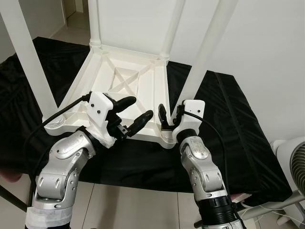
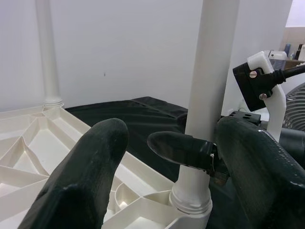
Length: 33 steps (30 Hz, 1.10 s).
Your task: Building children table
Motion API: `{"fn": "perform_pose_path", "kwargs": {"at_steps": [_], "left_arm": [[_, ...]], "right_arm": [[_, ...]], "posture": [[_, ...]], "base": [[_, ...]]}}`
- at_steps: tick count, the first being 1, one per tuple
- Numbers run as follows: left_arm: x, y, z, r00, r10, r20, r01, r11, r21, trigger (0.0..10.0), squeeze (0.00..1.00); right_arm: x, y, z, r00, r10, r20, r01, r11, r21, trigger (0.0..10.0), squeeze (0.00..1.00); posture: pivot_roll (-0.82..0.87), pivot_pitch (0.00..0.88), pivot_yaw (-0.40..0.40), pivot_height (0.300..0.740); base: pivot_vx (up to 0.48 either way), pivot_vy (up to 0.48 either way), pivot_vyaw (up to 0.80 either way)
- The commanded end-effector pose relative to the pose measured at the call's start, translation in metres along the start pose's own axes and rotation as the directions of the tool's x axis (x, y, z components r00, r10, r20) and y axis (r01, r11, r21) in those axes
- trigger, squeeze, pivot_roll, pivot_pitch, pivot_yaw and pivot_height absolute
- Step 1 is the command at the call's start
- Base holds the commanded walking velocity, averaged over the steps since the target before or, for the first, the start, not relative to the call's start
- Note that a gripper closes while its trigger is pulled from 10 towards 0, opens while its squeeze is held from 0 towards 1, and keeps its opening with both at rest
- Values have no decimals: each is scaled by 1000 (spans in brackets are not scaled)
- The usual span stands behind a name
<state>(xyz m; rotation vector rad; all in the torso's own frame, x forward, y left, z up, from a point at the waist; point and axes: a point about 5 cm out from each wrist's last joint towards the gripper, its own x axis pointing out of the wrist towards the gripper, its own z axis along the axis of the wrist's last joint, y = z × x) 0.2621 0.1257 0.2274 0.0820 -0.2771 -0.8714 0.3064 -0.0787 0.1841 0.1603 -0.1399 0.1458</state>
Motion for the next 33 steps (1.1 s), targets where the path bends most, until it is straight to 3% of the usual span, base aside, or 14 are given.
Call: {"fn": "perform_pose_path", "kwargs": {"at_steps": [1,14,20,22,23,24,26,28,30,31,32,33], "left_arm": [[4,1,1,1000,10,7,-10,1000,-6,10000,0],[3,4,2,1000,12,9,-12,1000,6,10000,0],[2,5,2,1000,13,10,-13,1000,9,10000,0],[2,5,2,1000,13,10,-14,1000,11,10000,0],[2,6,2,1000,14,11,-14,1000,13,10000,0],[3,6,2,1000,14,13,-15,1000,14,10000,0],[3,6,3,1000,15,14,-15,1000,15,10000,0],[3,6,3,1000,16,16,-17,1000,15,10000,0],[3,6,3,1000,17,16,-17,1000,15,10000,0],[3,6,3,1000,20,18,-20,1000,14,10000,0],[3,6,3,1000,22,19,-22,1000,14,10000,0],[3,6,4,1000,23,20,-23,1000,15,10000,0]], "right_arm": [[-1,-7,-5,999,-31,-35,33,998,58,10000,0],[4,-6,-9,996,-19,-88,44,953,301,10000,0],[7,-6,-9,996,-10,-90,38,951,308,10000,0],[10,-7,-9,996,-4,-89,30,955,294,10000,0],[13,-6,-9,997,10,-81,10,969,246,10000,0],[15,-4,-10,997,18,-79,-1,978,209,10000,133],[16,-4,-10,997,22,-78,-7,982,186,10000,133],[17,-2,-9,997,31,-66,-22,991,130,10000,588],[17,-1,-8,998,37,-56,-31,994,104,10000,588],[17,0,-7,998,47,-45,-43,995,92,0,0],[16,2,-6,998,54,-34,-52,997,60,2627,0],[16,3,-5,998,57,-28,-56,998,42,2627,0]], "posture": [[12,49,-146,740],[24,48,-151,740],[27,45,-153,740],[29,42,-153,740],[29,42,-154,740],[29,43,-155,740],[29,43,-155,740],[31,46,-158,740],[30,47,-159,740],[30,49,-160,740],[29,53,-161,740],[29,53,-161,740]], "base": [[0,0,0],[0,0,0],[0,0,0],[0,0,0],[0,0,0],[0,0,0],[0,0,0],[0,0,0],[0,0,0],[0,0,0],[0,0,0],[0,0,0]]}}
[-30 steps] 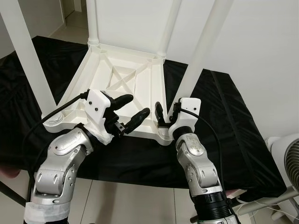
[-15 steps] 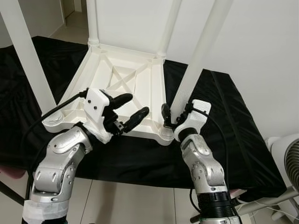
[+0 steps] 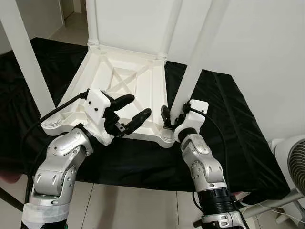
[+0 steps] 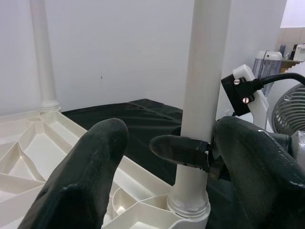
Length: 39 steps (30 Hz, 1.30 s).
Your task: Building children table
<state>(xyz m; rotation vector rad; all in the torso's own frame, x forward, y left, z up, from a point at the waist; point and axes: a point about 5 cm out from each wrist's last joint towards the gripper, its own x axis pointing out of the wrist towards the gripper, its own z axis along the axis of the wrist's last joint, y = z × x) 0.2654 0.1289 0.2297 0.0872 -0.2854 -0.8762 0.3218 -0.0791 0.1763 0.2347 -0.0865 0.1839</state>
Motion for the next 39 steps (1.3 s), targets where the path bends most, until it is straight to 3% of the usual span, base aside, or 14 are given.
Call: {"fn": "perform_pose_path", "kwargs": {"at_steps": [1,5,6,7,8,9,10,11,12,26,27,28,34,39], "left_arm": [[3,2,2,999,31,14,-31,999,8,10000,0],[3,2,2,999,34,15,-34,999,8,10000,0],[3,2,2,999,34,15,-34,999,8,10000,0],[3,2,2,999,34,15,-34,999,8,10000,0],[3,2,2,999,34,15,-34,999,8,10000,0],[3,2,2,999,34,15,-34,999,8,10000,0],[3,2,2,999,33,16,-33,999,8,10000,0],[3,2,2,999,33,16,-33,999,8,10000,0],[4,2,3,999,30,17,-30,1000,7,10000,0],[3,-1,-5,1000,18,-20,-18,1000,11,10000,0],[3,-1,-6,999,17,-27,-17,1000,20,10000,0],[3,-1,-5,999,17,-28,-16,1000,23,10000,0],[3,0,-3,1000,23,-20,-22,999,27,10000,0],[3,2,-1,999,28,-15,-28,999,30,10000,0]], "right_arm": [[1,8,5,999,34,30,-32,997,-63,10000,0],[0,9,5,998,43,41,-39,996,-82,10000,0],[0,9,5,998,42,41,-39,996,-83,5333,0],[0,9,5,998,42,41,-39,996,-83,5333,0],[0,9,5,998,45,46,-41,995,-90,7686,0],[0,9,5,998,45,46,-41,995,-90,7686,0],[0,8,5,998,38,47,-34,995,-91,706,0],[0,8,5,998,38,47,-34,995,-91,706,0],[1,8,5,998,35,48,-30,995,-95,10000,0],[2,3,-1,999,-29,28,33,987,-154,10000,0],[3,2,-3,999,-38,15,39,991,-124,10000,0],[4,1,-6,999,-53,-11,52,998,-28,10000,0],[5,2,-5,998,-49,-29,53,989,136,10000,0],[8,3,-3,999,-11,-34,22,940,340,10000,0]], "posture": [[29,54,-161,740],[28,57,-160,740],[28,57,-160,740],[28,57,-160,740],[25,59,-156,740],[25,59,-156,740],[25,59,-156,740],[25,59,-156,740],[22,60,-154,740],[20,63,-151,740],[22,63,-153,740],[22,63,-153,740],[26,64,-155,740],[31,62,-156,740]], "base": [[0,0,0],[0,0,0],[0,0,0],[0,0,0],[0,0,0],[0,0,0],[0,0,0],[0,0,0],[0,0,0],[0,0,0],[0,0,0],[0,0,0],[0,0,0],[0,0,0]]}}
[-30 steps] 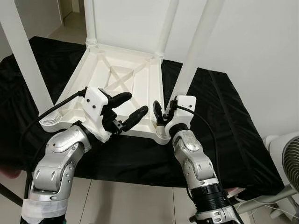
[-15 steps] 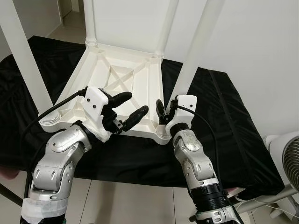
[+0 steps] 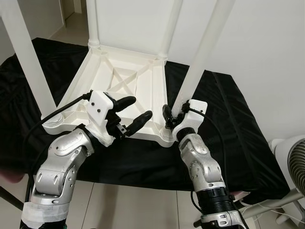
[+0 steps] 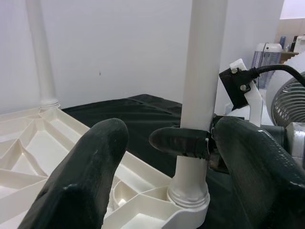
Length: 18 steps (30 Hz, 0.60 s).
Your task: Building children table
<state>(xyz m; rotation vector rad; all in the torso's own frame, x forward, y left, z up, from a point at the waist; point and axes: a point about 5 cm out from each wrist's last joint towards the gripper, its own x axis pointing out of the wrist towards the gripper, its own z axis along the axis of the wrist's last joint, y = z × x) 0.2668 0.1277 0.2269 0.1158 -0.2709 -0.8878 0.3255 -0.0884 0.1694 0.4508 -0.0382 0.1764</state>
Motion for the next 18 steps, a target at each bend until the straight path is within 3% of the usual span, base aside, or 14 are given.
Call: {"fn": "perform_pose_path", "kwargs": {"at_steps": [1,2,5,7,9,10,11,12,13,15,16,17,18], "left_arm": [[2,2,2,999,44,8,-44,999,12,10000,0],[2,2,2,999,45,9,-45,999,13,10000,0],[2,2,3,999,46,10,-46,999,14,10000,0],[3,3,5,999,45,18,-46,999,20,10000,0],[3,3,5,999,45,18,-46,999,20,10000,0],[4,3,5,999,45,20,-45,999,22,10000,0],[4,3,5,999,45,20,-45,999,22,10000,0],[4,3,6,999,43,23,-44,999,24,10000,0],[4,3,6,999,43,23,-44,999,24,10000,0],[5,4,9,999,39,28,-40,999,27,10000,0],[5,4,9,999,39,28,-40,999,27,10000,0],[6,4,9,999,37,30,-38,999,27,10000,0],[6,4,9,999,37,30,-38,999,27,10000,0]], "right_arm": [[6,14,-1,1000,4,-7,-3,992,128,10000,0],[7,14,0,1000,25,-7,-23,979,200,10000,0],[8,14,0,999,46,-7,-43,974,224,10000,0],[11,17,-1,992,126,3,-118,918,378,10000,0],[11,17,-1,992,126,3,-118,918,378,10000,0],[11,17,-2,990,143,4,-131,894,428,10000,0],[11,17,-2,990,143,4,-131,894,428,10000,0],[10,17,-2,989,150,16,-139,860,491,10000,0],[10,17,-2,989,150,16,-139,860,491,10000,0],[7,11,-5,986,161,41,-146,720,678,10000,0],[7,11,-5,986,161,41,-146,720,678,10000,0],[6,6,-8,987,151,50,-137,646,751,10000,0],[6,6,-8,987,151,50,-137,646,751,10000,0]], "posture": [[31,62,-156,740],[33,59,-156,740],[35,58,-157,740],[38,53,-158,740],[38,53,-158,740],[38,53,-158,740],[38,53,-158,740],[38,53,-158,740],[38,53,-158,740],[41,51,-156,740],[41,51,-156,740],[42,54,-154,740],[42,54,-154,740]], "base": [[0,0,0],[0,0,0],[0,0,0],[0,0,0],[0,0,0],[0,0,0],[0,0,0],[0,0,0],[0,0,0],[0,0,0],[0,0,0],[0,0,0],[0,0,0]]}}
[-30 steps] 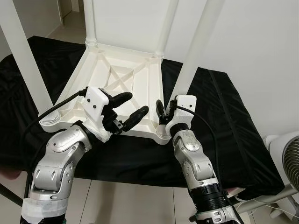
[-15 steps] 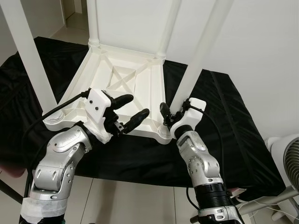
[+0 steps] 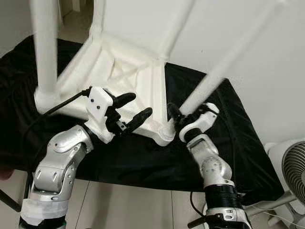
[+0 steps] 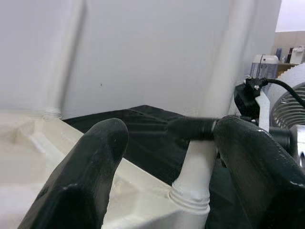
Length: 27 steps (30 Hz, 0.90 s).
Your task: Building children table
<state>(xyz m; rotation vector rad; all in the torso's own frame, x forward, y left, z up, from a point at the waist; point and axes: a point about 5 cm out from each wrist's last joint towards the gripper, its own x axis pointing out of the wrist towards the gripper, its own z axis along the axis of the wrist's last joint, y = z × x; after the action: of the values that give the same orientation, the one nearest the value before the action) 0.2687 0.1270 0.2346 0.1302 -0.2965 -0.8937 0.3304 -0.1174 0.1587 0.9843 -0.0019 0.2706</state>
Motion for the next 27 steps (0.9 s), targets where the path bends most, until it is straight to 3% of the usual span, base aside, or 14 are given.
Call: {"fn": "perform_pose_path", "kwargs": {"at_steps": [1,3,7,10,14,16,19,23,25,27], "left_arm": [[3,1,3,999,44,12,-44,999,5,10000,0],[3,2,3,999,39,12,-40,999,4,10000,0],[5,2,3,999,35,12,-35,999,3,10000,0],[9,1,5,1000,23,21,-23,1000,6,10000,0],[11,1,6,1000,17,27,-17,1000,6,10000,0],[16,-3,11,999,-31,43,31,999,8,10000,0],[19,-7,14,996,-77,52,78,997,-9,10000,0],[19,-7,15,995,-91,40,91,996,-6,10000,0],[19,-5,14,996,-89,27,89,996,-5,10000,0],[18,-3,14,996,-85,25,85,996,-1,10000,0]], "right_arm": [[6,16,-27,997,73,9,-70,904,423,10000,0],[-2,-4,-27,997,61,41,-74,838,540,10000,0],[-6,-19,-31,999,42,30,-52,810,584,10000,0],[-8,-38,-39,1000,-17,5,9,731,682,10000,0],[-9,-46,-43,999,-47,-15,44,724,688,10000,0],[-9,-58,-59,989,-105,-106,148,751,644,10000,0],[-7,-59,-69,980,-121,-161,195,771,606,10000,0],[-4,-59,-68,981,-113,-159,189,756,627,10000,0],[-1,-59,-66,984,-94,-150,171,728,664,10000,0],[-1,-59,-66,984,-86,-153,167,732,661,10000,0]], "posture": [[41,59,-148,740],[33,64,-137,740],[34,68,-135,740],[32,67,-132,740],[35,68,-128,740],[42,70,-129,740],[44,73,-127,740],[57,77,-126,740],[59,81,-125,740],[60,82,-125,740]], "base": [[0,0,0],[0,0,0],[0,0,0],[0,0,0],[0,0,0],[0,0,0],[0,0,0],[0,0,0],[0,0,0],[0,0,0]]}}
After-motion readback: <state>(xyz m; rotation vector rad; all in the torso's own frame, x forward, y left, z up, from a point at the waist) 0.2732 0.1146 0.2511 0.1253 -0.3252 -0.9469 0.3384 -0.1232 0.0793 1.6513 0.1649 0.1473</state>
